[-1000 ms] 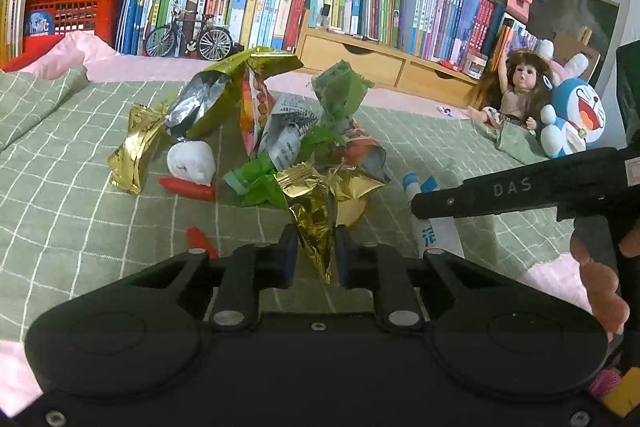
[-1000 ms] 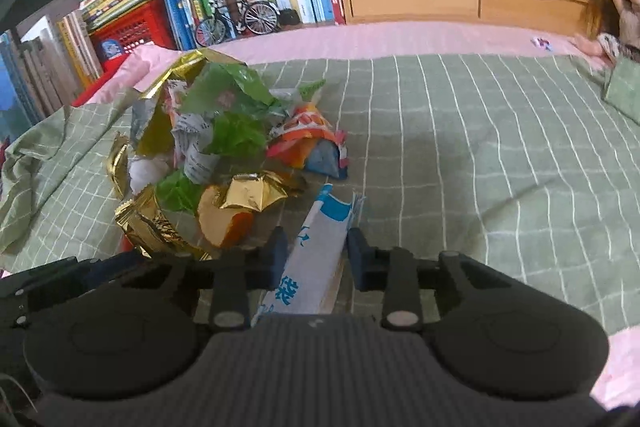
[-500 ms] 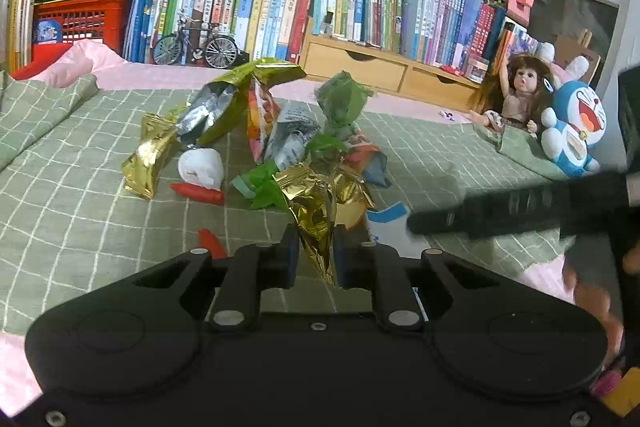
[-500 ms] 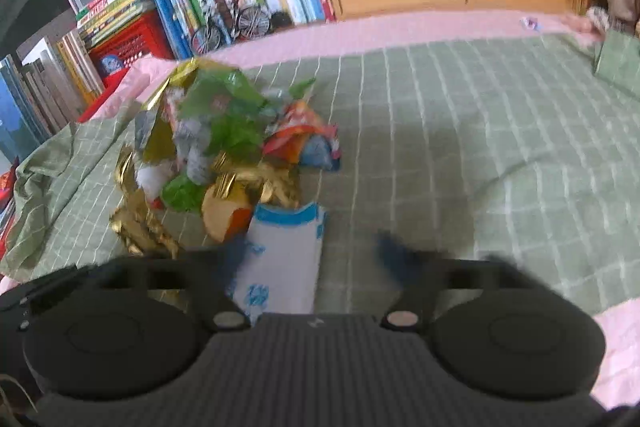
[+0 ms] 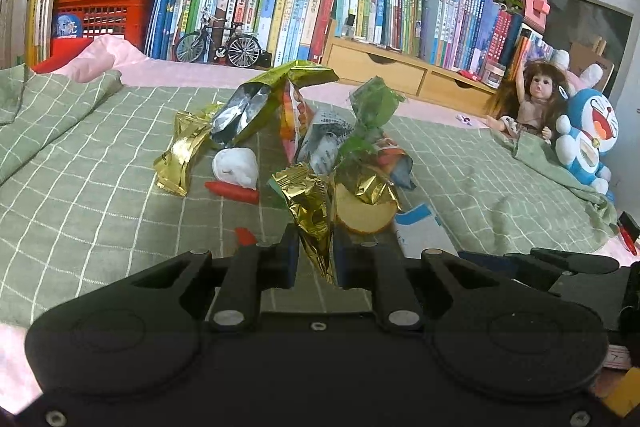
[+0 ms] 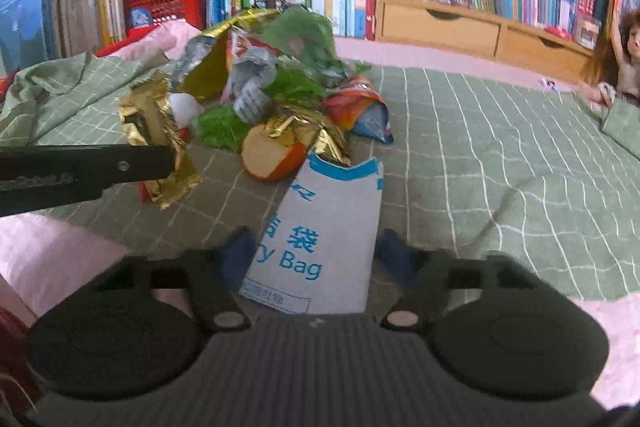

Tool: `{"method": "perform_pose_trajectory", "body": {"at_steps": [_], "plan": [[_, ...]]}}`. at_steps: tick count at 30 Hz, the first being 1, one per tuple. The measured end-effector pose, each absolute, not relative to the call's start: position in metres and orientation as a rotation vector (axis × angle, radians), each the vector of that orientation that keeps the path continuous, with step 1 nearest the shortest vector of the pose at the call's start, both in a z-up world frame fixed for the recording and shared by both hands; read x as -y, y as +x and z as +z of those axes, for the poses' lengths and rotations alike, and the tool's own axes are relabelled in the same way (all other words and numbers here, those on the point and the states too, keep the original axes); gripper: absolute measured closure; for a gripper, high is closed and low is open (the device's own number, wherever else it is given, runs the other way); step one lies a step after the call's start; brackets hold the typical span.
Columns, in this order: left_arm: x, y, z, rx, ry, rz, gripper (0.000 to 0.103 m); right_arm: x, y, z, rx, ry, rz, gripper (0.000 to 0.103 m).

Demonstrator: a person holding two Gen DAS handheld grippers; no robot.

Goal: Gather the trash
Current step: 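Lift the gold foil wrapper and white Bag paper off the pile with both tools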

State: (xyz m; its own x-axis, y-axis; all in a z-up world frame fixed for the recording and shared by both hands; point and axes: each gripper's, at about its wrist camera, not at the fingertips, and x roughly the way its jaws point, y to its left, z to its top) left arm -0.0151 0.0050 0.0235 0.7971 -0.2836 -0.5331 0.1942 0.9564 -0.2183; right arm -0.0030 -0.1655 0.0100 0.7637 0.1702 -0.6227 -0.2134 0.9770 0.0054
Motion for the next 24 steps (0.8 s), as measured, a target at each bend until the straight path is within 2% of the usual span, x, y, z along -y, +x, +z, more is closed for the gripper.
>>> {"method": "perform_pose_trajectory", "body": {"at_steps": [2,4,5,13,18,22,24], "plan": [[-0.004,-0.016,0.023,-0.596,-0.155,-0.261,0.086,0.167,-0.006,0.013,-0.65,-0.065,0.211,0.047],[-0.004,-0.018,0.023,-0.596,-0.157,-0.265,0.086,0.169,-0.01,0.018,-0.627,-0.075,0.205,0.069],[-0.004,-0.018,0.024,-0.596,-0.157,-0.266,0.086,0.17,-0.011,0.02,-0.624,-0.079,0.206,0.072],[0.002,-0.024,0.022,-0.607,-0.148,-0.28,0.086,0.176,-0.019,0.018,-0.63,-0.092,0.221,0.073],[0.006,-0.026,0.018,-0.62,-0.149,-0.292,0.086,0.171,-0.02,0.013,-0.614,-0.102,0.209,0.069],[0.008,-0.027,0.017,-0.626,-0.145,-0.298,0.086,0.167,-0.019,0.005,-0.615,-0.131,0.206,0.059],[0.009,-0.027,0.016,-0.628,-0.142,-0.298,0.086,0.171,-0.016,0.002,-0.61,-0.107,0.211,0.059]]}}
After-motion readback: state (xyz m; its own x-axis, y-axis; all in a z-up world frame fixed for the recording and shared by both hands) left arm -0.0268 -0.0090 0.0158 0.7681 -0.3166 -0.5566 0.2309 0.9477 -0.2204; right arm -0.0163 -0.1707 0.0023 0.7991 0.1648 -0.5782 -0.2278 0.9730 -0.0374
